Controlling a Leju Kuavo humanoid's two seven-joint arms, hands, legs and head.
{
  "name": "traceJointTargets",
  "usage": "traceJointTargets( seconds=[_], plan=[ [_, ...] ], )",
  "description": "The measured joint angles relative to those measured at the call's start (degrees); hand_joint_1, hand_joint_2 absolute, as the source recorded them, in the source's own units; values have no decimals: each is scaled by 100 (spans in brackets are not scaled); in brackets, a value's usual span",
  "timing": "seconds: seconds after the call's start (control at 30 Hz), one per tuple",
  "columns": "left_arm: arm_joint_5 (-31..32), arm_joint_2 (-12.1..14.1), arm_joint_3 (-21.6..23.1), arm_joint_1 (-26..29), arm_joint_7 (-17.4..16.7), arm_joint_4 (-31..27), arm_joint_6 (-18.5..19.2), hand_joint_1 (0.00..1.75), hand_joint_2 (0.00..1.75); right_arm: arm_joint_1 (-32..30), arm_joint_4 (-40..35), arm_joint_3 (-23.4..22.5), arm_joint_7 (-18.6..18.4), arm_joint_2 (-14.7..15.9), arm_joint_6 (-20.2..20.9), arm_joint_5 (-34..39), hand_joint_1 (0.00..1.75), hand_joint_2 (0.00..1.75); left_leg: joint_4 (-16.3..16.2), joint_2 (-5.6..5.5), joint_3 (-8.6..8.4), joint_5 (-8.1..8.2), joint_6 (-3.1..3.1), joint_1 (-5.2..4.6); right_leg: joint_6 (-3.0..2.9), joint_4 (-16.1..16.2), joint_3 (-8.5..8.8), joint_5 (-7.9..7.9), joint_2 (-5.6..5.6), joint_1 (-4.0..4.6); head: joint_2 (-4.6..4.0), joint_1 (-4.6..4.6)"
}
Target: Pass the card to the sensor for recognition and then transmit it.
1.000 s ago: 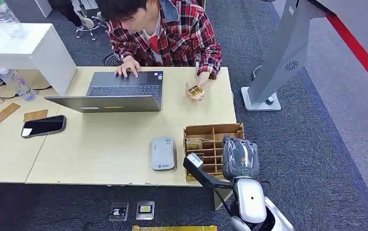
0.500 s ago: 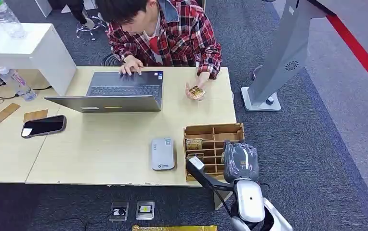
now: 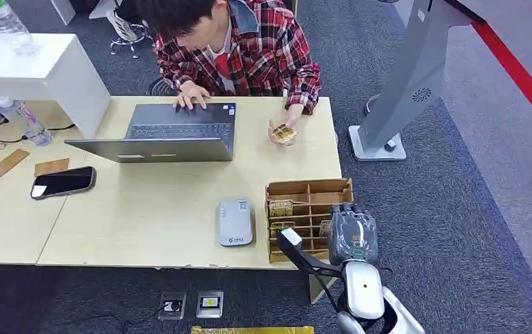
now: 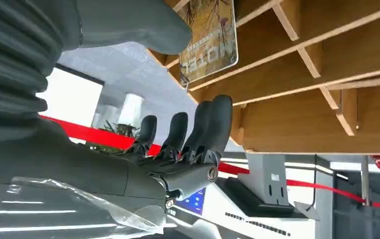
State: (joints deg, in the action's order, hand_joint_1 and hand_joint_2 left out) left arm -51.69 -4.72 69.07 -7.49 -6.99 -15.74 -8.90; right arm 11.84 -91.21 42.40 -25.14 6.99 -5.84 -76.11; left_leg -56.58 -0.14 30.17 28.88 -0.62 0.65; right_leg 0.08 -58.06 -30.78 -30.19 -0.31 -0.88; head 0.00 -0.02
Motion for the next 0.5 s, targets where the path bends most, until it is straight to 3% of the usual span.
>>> traceJointTargets(
  seconds=[0.5],
  plan=[
    [0,-2,2,0,0,0,-15,0,175,1,74,-105,-26,7,-129,-52,87,175,0,0,0,0,0,0,0,0,0,0,0,0,0,0]
  ],
)
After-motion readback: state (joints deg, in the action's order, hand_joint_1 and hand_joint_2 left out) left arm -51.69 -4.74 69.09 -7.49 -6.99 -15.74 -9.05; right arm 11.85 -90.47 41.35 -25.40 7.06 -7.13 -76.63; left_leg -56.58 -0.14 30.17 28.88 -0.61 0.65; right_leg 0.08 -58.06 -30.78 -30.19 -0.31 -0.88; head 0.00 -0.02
